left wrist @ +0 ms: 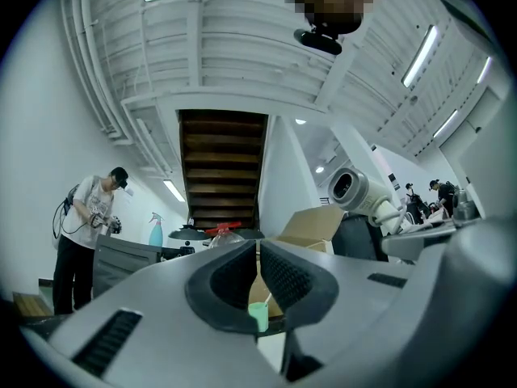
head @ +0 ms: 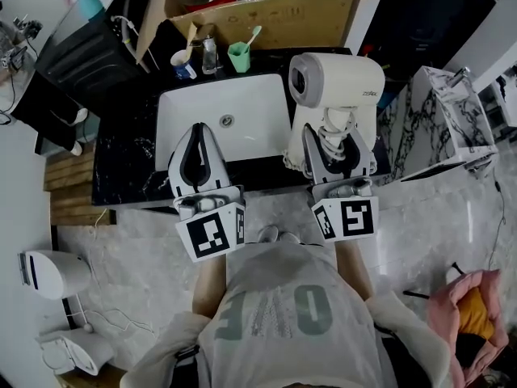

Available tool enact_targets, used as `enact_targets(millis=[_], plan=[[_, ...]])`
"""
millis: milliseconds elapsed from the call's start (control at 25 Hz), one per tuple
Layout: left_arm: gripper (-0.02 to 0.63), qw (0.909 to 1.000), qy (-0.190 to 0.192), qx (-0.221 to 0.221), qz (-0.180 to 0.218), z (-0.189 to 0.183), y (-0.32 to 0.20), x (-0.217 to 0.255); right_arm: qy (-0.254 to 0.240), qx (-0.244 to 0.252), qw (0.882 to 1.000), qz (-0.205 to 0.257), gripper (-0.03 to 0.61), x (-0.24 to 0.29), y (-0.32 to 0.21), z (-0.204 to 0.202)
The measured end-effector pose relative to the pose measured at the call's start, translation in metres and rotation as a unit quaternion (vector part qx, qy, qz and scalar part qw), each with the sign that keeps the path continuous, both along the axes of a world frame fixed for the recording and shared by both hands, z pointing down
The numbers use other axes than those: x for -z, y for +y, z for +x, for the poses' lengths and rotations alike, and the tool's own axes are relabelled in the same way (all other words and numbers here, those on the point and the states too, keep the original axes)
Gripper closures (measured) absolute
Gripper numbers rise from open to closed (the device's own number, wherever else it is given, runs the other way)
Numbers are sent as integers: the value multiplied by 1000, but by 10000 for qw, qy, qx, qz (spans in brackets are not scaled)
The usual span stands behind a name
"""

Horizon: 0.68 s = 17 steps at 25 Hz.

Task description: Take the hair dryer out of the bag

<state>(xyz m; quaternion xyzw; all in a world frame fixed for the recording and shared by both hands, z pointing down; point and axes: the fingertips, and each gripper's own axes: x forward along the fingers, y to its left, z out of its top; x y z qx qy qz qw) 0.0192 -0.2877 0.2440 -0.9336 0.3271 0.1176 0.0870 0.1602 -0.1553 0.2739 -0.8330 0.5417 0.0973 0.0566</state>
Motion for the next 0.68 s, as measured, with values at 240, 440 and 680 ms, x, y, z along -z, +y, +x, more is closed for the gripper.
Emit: enact_targets(millis=[240,440,680], plan=[[575,10000,-12,-58,11,4,-1,2,-29,-33,10000,-35,350,-2,0,2],[575,9999,-32,-109,-19,6,-2,0,-21,-58,10000,-65,350,-3,0,2],[575,9998,-68,-160,1,7,0,-2,17,-84,9999,-80,348,-5,2,1]])
